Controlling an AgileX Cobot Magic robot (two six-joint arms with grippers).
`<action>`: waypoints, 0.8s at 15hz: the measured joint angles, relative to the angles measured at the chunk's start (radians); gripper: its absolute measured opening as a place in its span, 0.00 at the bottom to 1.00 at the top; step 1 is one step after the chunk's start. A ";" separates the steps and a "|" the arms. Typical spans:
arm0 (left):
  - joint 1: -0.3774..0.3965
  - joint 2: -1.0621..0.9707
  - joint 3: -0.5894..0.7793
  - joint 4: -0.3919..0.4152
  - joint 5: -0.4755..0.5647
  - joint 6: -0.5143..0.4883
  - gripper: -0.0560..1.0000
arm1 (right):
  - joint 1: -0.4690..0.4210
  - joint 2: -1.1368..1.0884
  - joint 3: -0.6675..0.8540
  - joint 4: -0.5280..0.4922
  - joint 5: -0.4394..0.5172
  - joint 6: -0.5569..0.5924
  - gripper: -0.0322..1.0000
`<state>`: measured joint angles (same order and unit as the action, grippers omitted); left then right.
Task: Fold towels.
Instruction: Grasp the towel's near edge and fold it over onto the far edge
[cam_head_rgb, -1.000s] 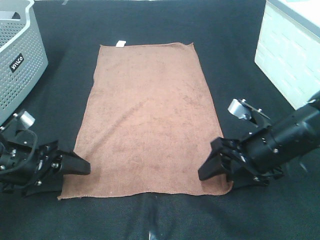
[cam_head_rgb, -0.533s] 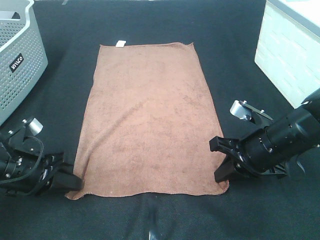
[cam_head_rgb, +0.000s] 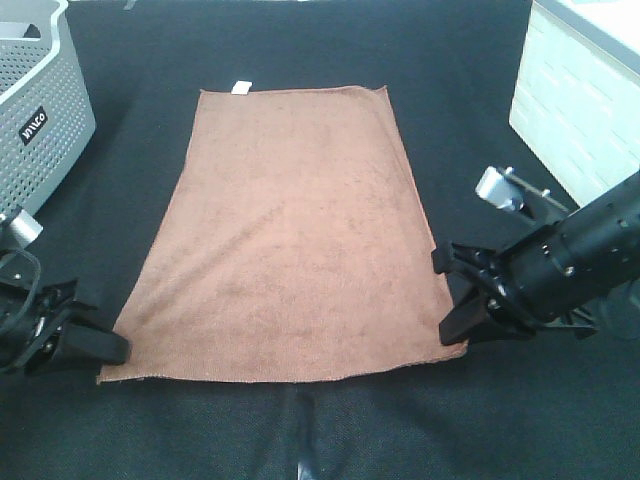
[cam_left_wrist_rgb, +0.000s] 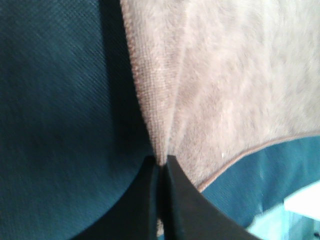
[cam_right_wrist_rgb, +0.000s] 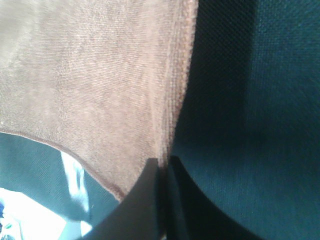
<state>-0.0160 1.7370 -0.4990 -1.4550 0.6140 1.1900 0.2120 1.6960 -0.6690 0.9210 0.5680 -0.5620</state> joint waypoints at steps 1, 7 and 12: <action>0.001 -0.038 0.000 0.083 0.025 -0.070 0.05 | 0.000 -0.052 0.002 -0.056 0.032 0.059 0.03; 0.002 -0.279 0.148 0.213 0.085 -0.212 0.05 | 0.000 -0.238 0.198 -0.087 0.113 0.108 0.03; 0.002 -0.425 0.209 0.234 0.098 -0.255 0.05 | 0.000 -0.340 0.286 -0.087 0.140 0.108 0.03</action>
<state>-0.0140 1.3120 -0.2900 -1.2210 0.7120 0.9350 0.2120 1.3560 -0.3830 0.8340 0.7080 -0.4540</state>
